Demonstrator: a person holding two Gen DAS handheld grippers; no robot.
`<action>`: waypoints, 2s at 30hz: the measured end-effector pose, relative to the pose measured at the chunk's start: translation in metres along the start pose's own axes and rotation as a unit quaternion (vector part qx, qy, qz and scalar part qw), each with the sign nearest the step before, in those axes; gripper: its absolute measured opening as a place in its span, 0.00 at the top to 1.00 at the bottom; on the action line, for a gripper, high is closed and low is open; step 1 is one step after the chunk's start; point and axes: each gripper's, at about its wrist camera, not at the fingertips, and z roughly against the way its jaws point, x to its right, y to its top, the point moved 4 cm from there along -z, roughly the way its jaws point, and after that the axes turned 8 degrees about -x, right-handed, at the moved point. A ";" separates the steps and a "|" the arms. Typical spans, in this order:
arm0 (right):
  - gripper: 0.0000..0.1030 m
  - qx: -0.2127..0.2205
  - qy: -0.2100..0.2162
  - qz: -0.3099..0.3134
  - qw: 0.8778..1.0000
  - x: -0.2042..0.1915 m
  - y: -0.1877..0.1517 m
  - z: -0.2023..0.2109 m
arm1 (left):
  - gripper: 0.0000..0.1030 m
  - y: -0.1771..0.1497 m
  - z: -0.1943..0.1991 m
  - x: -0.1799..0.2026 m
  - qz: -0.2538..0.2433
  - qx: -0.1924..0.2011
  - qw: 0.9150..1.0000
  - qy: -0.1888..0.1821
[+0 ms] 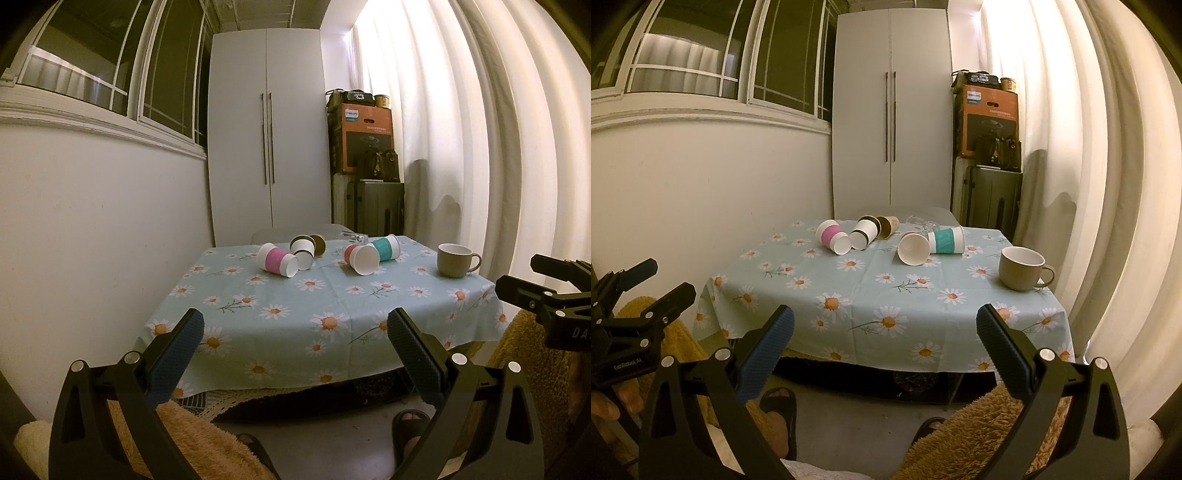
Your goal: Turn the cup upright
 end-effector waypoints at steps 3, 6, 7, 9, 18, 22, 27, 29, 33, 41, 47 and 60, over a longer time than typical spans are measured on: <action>0.05 -0.001 0.000 0.000 1.000 0.000 0.000 0.000 | 0.06 0.000 0.000 0.000 0.000 0.000 1.000 0.000; 0.05 -0.001 0.000 0.000 1.000 0.000 0.000 0.000 | 0.06 0.000 -0.001 0.001 0.001 0.000 1.000 0.000; 0.05 -0.001 0.000 0.000 1.000 0.000 0.000 0.000 | 0.06 0.000 -0.001 0.001 0.001 -0.001 1.000 0.000; 0.05 -0.002 0.000 0.000 1.000 -0.001 0.000 0.000 | 0.06 0.000 0.000 0.001 0.001 -0.001 1.000 0.000; 0.05 -0.002 0.000 0.001 1.000 -0.001 0.000 0.000 | 0.06 0.000 0.000 0.001 0.001 -0.001 1.000 0.001; 0.05 0.004 0.001 0.000 1.000 -0.002 0.001 0.002 | 0.06 0.000 0.000 0.001 0.001 -0.001 1.000 0.001; 0.05 0.000 0.001 0.002 1.000 -0.003 -0.001 0.000 | 0.06 0.000 0.000 0.001 0.000 -0.001 1.000 0.001; 0.05 0.001 0.001 0.001 1.000 -0.003 -0.001 0.000 | 0.06 0.000 0.000 0.001 0.000 -0.001 1.000 0.001; 0.05 -0.001 0.001 0.002 1.000 -0.003 0.000 -0.001 | 0.06 0.000 0.000 0.002 0.000 0.000 1.000 0.001; 0.05 -0.001 0.001 0.004 1.000 -0.003 0.000 -0.001 | 0.06 0.000 0.001 0.003 -0.001 -0.001 1.000 0.001; 0.05 -0.030 0.024 -0.001 0.999 -0.004 0.000 -0.012 | 0.06 0.000 -0.002 0.011 -0.007 -0.024 1.000 0.000; 0.05 -0.104 0.085 0.011 0.991 -0.002 0.043 -0.071 | 0.06 0.051 -0.051 -0.013 0.030 -0.069 0.995 -0.068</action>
